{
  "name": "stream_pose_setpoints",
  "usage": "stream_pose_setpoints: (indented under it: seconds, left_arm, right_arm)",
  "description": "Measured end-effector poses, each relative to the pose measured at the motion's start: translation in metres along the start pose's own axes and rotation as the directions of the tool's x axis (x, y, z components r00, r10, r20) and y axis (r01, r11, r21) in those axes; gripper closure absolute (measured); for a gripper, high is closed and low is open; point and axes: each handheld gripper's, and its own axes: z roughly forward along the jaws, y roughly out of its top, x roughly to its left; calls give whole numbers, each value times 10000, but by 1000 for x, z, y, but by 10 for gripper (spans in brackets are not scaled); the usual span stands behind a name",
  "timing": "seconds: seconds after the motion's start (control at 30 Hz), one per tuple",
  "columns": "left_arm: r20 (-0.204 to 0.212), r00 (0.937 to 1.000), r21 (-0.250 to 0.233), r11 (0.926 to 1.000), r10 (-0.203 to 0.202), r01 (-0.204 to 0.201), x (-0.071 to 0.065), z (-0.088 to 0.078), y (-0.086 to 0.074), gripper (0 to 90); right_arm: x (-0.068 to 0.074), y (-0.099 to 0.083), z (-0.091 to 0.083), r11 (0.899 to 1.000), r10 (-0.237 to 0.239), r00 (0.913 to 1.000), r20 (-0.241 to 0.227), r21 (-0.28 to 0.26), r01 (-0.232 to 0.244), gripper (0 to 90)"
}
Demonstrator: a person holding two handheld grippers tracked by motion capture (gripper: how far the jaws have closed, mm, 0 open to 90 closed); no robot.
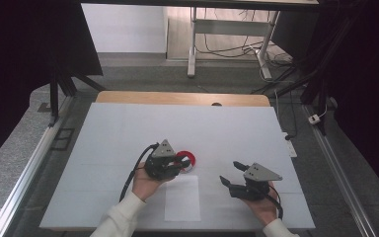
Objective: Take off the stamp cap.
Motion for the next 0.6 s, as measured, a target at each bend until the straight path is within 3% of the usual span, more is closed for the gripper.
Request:
stream_pose_setpoints:
  seconds: [0.6]
  left_arm:
    - [28, 10000, 25, 10000, -45, 45, 0, 3, -1, 745]
  right_arm:
    - [20, 4, 21, 9996, -211, 9990, -382, 168, 218, 297]
